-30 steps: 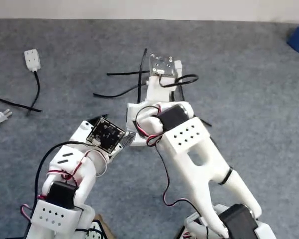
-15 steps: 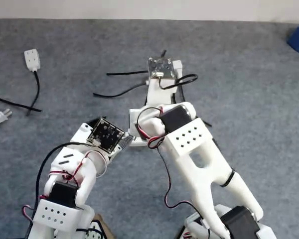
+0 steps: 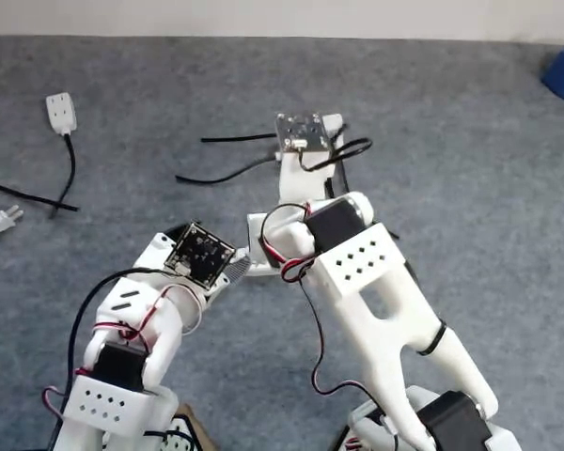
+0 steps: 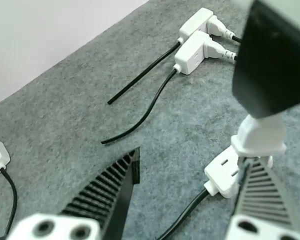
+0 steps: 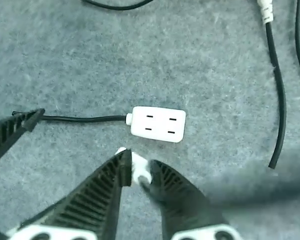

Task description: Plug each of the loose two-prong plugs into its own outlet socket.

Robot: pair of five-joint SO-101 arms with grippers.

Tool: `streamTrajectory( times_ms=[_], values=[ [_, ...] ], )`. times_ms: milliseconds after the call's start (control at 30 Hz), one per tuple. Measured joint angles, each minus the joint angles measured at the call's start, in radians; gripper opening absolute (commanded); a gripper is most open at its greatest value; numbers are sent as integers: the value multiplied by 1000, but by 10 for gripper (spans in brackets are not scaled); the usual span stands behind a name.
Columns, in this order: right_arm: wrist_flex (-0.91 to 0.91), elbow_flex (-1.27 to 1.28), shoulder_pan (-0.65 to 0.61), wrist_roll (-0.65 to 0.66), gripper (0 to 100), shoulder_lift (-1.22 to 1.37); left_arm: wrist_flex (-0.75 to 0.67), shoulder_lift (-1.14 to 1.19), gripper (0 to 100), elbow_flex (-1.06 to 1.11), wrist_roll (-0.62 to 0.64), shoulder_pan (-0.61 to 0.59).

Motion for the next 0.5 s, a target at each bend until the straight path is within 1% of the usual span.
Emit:
streamTrajectory(
  times_ms=[133,500],
  values=[
    [20,-20,-5,15,6,0,-2,0,299,0,2,-26],
    [20,-21,-5,46,6,8,-3,-3,299,0,2,-38]
  ],
)
